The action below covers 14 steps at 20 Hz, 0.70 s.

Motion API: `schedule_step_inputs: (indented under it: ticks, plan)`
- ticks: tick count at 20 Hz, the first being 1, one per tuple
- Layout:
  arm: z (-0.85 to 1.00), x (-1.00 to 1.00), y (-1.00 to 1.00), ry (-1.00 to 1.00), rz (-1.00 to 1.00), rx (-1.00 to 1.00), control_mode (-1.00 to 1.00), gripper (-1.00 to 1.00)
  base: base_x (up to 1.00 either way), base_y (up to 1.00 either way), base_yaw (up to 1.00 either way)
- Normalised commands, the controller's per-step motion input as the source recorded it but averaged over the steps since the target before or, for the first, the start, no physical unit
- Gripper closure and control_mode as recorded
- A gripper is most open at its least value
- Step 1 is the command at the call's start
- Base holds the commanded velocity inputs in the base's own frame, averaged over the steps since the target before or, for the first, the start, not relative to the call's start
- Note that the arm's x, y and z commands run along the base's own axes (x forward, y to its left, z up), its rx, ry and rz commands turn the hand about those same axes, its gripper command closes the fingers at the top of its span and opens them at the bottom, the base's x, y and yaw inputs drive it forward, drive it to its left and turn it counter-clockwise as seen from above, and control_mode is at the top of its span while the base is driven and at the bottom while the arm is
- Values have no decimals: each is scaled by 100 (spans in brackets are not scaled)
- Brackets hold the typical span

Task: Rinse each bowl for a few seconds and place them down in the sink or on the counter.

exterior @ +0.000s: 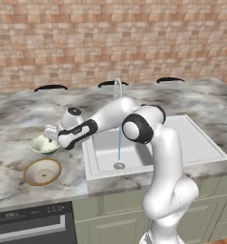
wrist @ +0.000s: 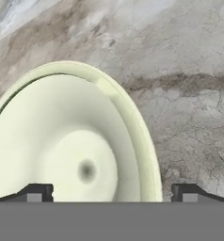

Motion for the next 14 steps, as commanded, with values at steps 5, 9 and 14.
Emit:
schedule_step_inputs:
  ticks: [5,9,14]
  plan:
    - [-17,13,15,3,-5,3,-100,-100,0,0,0]
    - [-17,16,20,4,-6,3,-100,100,0,0,0]
    - [-4,7,5,2,-5,4,-100,100,0,0,0]
